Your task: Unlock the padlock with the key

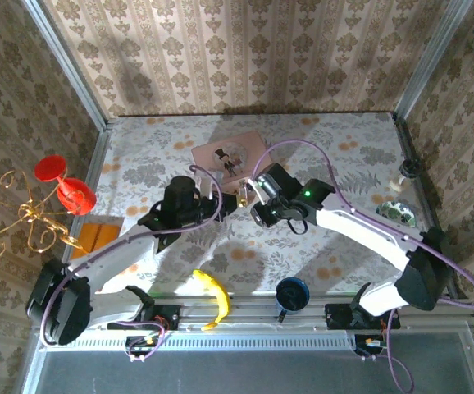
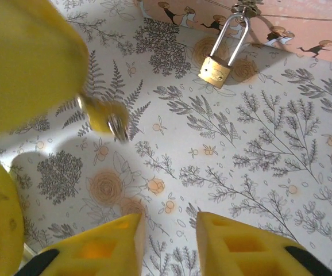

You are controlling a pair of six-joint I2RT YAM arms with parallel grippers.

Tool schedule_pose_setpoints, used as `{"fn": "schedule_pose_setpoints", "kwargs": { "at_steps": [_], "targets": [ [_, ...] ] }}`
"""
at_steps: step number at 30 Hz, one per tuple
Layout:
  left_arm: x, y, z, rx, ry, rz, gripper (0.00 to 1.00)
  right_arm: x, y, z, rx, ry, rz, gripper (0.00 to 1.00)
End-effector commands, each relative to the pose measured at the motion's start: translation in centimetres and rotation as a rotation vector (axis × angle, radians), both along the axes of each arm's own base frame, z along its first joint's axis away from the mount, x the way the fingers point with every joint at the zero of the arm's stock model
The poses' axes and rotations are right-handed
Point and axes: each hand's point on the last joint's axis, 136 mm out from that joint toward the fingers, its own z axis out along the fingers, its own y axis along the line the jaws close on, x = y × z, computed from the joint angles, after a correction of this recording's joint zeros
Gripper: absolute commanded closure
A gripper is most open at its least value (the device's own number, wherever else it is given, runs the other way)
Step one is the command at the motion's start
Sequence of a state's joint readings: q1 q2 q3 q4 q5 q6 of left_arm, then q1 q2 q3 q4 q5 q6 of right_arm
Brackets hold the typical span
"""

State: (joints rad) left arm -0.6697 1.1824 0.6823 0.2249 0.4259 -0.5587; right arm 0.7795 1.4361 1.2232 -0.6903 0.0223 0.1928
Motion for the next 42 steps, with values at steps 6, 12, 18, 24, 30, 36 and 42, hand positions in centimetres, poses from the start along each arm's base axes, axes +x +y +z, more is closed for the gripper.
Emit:
{"fn": "schedule_pose_setpoints", "kwargs": {
  "at_steps": [6, 12, 18, 24, 30, 36, 42],
  "targets": [
    [-0.5, 0.9, 4.5, 0.022, -0.158, -0.083, 1.0, -2.0, -0.2, 4.9, 0.268, -0.045, 0.032, 0.65],
    [-3.3, 0.1, 7.0, -0.023, -0.208, -0.256, 1.0, -1.9, 0.8, 10.6, 0.665, -0.088, 0.108, 0.62],
    [-5.5, -0.2, 8.8, -0.073, -0.23, -0.371, 1.0, -2.0, 0.3, 13.4, 0.756, -0.18, 0.135, 0.62],
    [-6.4, -0.6, 10.3, -0.144, -0.243, -0.439, 1.0, -2.9, 1.2, 14.2, 0.79, -0.162, 0.214, 0.62],
    [-6.3, -0.6, 11.6, -0.216, -0.253, -0.456, 1.0, -3.8, 2.2, 13.5, 0.797, -0.099, 0.294, 0.63],
    [-6.5, -0.7, 11.9, -0.23, -0.25, -0.47, 1.0, -4.6, 3.2, 13.3, 0.815, -0.047, 0.366, 0.65],
    [-6.7, -0.6, 11.9, -0.236, -0.245, -0.48, 1.0, -4.5, 3.5, 13.5, 0.82, -0.05, 0.379, 0.65]
  ]
}}
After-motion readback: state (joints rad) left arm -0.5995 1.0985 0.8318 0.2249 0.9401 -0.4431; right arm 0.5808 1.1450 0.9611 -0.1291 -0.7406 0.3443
